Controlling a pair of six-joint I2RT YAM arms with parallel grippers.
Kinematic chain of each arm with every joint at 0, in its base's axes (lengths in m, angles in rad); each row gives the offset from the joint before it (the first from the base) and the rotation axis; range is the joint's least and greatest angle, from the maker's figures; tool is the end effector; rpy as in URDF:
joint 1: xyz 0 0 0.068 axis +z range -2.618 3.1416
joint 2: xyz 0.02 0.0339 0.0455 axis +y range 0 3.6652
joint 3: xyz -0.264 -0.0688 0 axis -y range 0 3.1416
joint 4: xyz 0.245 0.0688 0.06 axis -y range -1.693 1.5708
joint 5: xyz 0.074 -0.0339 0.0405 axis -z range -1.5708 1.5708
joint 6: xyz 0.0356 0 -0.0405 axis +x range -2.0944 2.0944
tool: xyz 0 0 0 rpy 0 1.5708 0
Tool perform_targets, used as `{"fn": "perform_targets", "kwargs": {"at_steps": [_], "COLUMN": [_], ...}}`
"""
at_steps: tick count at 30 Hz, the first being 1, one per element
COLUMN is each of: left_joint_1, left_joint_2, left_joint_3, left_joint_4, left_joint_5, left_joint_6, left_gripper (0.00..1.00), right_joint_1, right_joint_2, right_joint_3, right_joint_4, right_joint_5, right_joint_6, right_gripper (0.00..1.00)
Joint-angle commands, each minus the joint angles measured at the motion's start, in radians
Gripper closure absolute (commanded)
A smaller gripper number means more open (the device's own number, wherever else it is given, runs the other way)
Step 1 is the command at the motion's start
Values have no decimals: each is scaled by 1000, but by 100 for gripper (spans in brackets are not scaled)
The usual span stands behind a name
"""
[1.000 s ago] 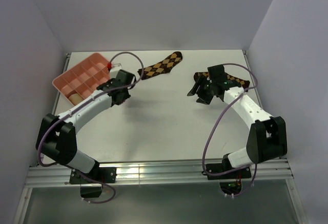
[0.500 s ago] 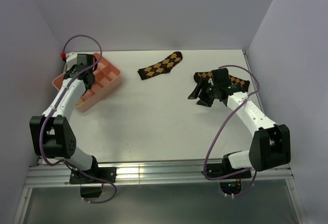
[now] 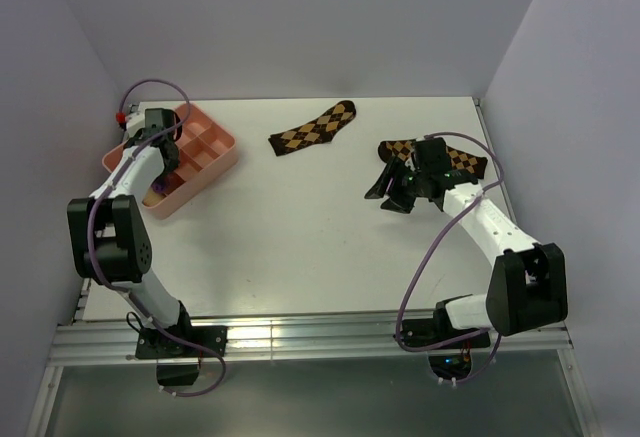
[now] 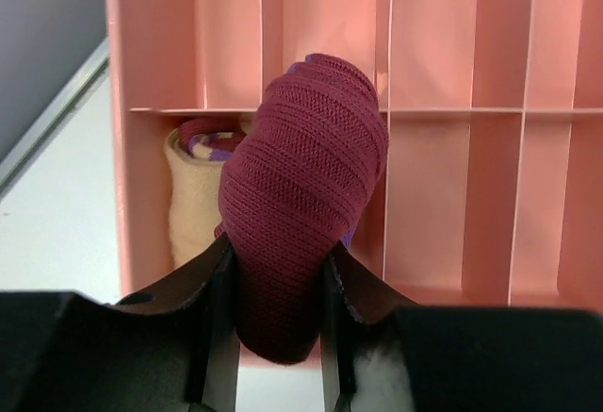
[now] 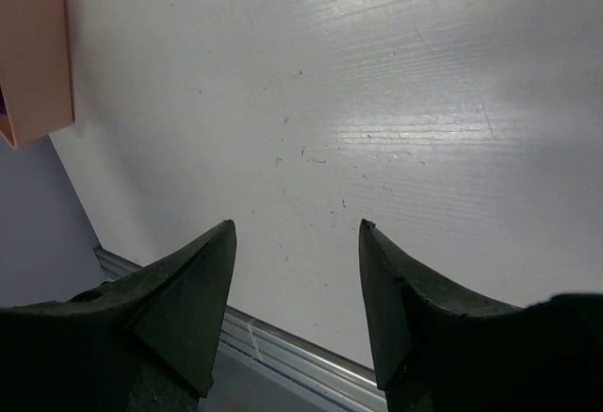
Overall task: Roll the socks
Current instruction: Place the sock in the storage box.
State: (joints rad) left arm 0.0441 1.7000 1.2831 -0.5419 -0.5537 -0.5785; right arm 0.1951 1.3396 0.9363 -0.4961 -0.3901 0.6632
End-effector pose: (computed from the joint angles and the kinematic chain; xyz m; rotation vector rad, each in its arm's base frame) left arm 0.3611 0.0347 0.2456 -0.9315 2.1982 0.4533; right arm 0.2671 0.0666 0.2458 0.4229 2.5360 0.8331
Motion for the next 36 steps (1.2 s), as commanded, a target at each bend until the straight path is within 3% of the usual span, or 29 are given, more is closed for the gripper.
{"fn": "perform_targets", "kwargs": {"at_steps": [1,32,36], "left_joint_1": [17,69,73], "left_joint_2": [21,121,64], "left_joint_3": [42,18,-14], "left_joint_4": [51,22,12], "left_joint_5": [35,219,239], "left_joint_6": [-29,-119,-129], "left_gripper": [99,100,99], "right_joint_1": [-11,-46,-52], "right_joint_2": [-49,-2,-3], "right_joint_3": [-16,-36,-34], "right_joint_4": [31,57,56], "right_joint_5": [-16,-101,-99], "right_joint_6": [-17,-13,-11], "right_gripper": [38,41,42]}}
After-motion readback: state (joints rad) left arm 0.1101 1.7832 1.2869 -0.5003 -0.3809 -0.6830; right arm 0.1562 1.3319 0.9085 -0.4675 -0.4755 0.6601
